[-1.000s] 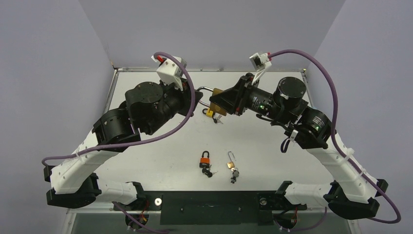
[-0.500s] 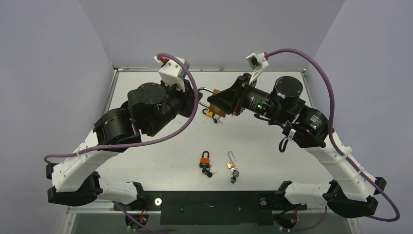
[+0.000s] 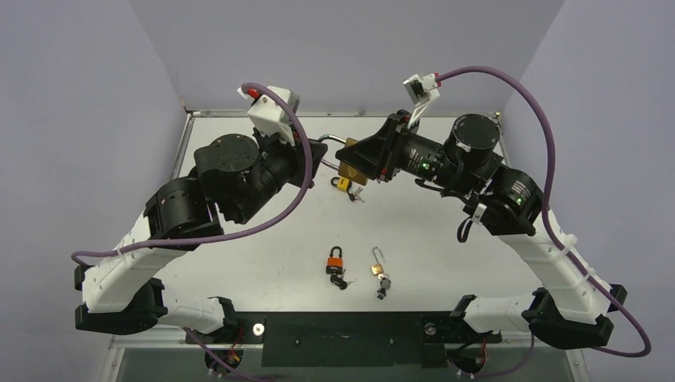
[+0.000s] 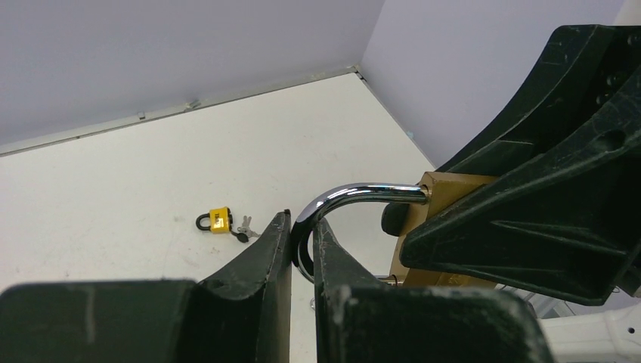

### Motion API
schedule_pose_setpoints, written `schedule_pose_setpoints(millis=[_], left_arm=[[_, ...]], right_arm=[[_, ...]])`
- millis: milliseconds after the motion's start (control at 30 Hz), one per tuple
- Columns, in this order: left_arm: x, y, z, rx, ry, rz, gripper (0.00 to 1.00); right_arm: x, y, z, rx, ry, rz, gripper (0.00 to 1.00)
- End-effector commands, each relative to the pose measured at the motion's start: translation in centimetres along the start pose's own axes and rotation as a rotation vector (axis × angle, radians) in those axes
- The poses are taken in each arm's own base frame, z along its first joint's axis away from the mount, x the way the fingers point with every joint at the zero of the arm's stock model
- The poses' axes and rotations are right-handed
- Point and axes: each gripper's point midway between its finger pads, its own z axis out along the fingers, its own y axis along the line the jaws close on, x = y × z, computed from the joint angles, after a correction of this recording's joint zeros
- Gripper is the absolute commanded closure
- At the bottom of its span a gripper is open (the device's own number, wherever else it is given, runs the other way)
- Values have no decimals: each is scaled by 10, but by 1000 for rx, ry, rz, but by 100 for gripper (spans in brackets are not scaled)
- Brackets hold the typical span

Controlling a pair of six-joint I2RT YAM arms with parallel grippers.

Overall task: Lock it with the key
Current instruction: Lock the lock.

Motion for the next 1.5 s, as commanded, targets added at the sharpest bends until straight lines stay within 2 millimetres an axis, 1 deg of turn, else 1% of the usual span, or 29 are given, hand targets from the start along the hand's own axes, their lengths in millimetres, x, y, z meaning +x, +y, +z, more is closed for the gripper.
schedule_pose_setpoints(millis=[0,200,300,500,767,867,1000,1067,1200,1367,1433,1467], left_arm=[[44,-232,-94,1063,256,-166,100],[44,-235,-104,1102,259,-168,100],[40,-236,-110,1117,249,-177,100],[37,-236,-120,1137,242,-186,100],[33,-241,-131,1195,240,-194,100],[35,-241,-136,1226,244,-181,100],[36,-237,-148,1272,251,-164,100],[36,-236,-154,1296,260,-159,100],[44,-237,-163,1337,300,-138,100],[57,-241,-169,1375,347,-116,100],[60,-242,-171,1387,357,-116,100],[62,-242,-172,1396,366,-114,100]], right_arm=[[28,-66,122,136,-25,37,100],[31,-69,136,138,-9,33,100],[28,-69,142,132,-12,28,100],[33,-71,161,119,5,29,100],[37,-71,175,96,22,28,100],[40,-68,177,75,32,22,100],[43,-63,172,52,44,8,100],[41,-60,168,44,44,2,100],[36,-58,162,42,40,-8,100],[32,-58,161,48,40,-14,100],[25,-53,161,38,29,-18,100],[24,-52,161,33,31,-19,100]])
